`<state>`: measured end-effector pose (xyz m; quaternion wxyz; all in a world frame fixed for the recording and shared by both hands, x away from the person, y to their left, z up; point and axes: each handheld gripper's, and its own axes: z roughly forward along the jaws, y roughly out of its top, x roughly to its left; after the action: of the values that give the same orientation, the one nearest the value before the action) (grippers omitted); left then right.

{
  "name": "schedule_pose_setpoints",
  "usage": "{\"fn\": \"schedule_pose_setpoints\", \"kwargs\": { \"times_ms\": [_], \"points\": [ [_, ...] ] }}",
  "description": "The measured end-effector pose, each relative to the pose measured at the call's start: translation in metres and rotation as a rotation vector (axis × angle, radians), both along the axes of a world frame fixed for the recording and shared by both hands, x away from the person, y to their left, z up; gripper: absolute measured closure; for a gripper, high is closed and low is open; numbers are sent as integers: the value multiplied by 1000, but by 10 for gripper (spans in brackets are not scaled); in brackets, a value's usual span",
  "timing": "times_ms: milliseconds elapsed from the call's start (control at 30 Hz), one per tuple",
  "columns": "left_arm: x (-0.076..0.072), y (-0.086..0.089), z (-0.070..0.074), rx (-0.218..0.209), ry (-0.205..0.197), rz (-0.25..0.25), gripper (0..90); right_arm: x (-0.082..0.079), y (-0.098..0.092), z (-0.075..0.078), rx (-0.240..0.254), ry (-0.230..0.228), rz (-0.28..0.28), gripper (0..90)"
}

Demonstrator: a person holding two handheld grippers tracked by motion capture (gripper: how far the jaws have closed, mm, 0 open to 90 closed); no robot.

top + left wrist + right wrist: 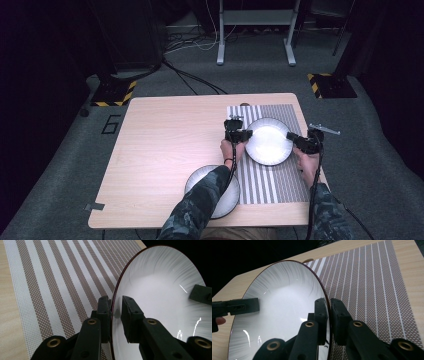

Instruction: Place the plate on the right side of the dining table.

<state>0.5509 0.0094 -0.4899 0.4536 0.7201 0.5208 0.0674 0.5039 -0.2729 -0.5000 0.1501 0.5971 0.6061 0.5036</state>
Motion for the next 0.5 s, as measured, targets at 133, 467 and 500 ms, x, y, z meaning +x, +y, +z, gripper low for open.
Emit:
{"fn": "schedule_pose_setpoints", "kwargs": {
  "times_ms": [133, 467, 500],
  "points": [
    [1, -1, -2, -2, 8, 9, 770, 2, 0, -3, -1, 10, -2, 837],
    [5, -2, -7, -4, 42, 16, 769, 4, 1, -4, -19, 20, -16, 838],
    [5, -2, -7, -6, 47, 19, 768, 5, 2, -5, -24, 21, -19, 838]
  ]
}}
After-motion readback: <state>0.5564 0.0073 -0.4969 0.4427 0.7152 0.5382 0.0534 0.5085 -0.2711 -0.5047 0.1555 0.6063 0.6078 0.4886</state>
